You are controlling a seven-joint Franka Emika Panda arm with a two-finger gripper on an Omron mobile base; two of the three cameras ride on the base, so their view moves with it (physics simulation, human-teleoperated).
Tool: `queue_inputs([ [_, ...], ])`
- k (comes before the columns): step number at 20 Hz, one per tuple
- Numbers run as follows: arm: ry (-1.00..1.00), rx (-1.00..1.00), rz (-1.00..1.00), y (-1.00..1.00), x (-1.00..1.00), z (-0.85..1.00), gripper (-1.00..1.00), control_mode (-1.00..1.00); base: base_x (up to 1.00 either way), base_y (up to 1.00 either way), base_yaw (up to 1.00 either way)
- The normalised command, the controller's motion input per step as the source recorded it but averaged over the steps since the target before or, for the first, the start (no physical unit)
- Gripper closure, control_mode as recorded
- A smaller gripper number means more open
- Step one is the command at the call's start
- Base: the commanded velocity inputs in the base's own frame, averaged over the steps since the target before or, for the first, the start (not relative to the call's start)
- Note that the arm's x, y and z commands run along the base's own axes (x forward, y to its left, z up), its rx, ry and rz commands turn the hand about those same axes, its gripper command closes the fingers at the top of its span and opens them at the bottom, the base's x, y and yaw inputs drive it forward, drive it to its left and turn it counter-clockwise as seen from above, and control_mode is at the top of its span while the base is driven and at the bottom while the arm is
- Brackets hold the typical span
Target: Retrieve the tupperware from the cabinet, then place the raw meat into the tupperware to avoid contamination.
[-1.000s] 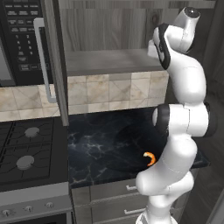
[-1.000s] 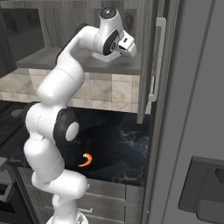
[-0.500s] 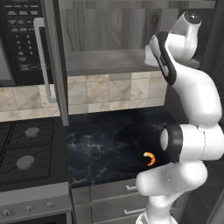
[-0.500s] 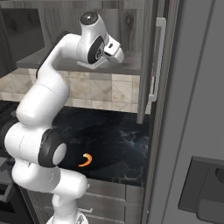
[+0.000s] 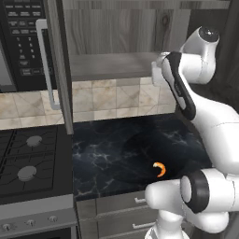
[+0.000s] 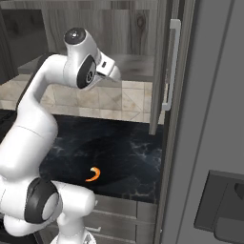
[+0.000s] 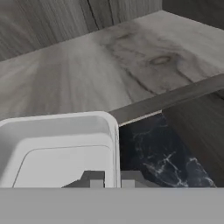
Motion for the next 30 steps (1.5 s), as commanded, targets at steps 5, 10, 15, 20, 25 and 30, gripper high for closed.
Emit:
queue_inputs([
  [5, 0.01, -0.03, 0.07, 0.42, -0.58, -0.36, 1.0, -1.0, 0.0, 0.0, 0.0],
  [10, 0.05, 0.0, 0.07, 0.46, -0.34, -0.43, 1.0, -1.0, 0.0, 0.0, 0.0],
  [15, 0.07, 0.0, 0.06, 0.47, -0.18, -0.52, 1.0, -1.0, 0.0, 0.0, 0.0],
  [20, 0.11, 0.0, 0.05, 0.35, 0.0, -0.49, 1.0, -1.0, 0.0, 0.0, 0.0],
  [25, 0.14, 0.0, 0.05, 0.25, 0.0, -0.61, 1.0, -1.0, 0.0, 0.0, 0.0],
  [30, 0.13, 0.0, 0.07, 0.14, -0.01, -0.65, 1.0, -1.0, 0.0, 0.0, 0.0],
])
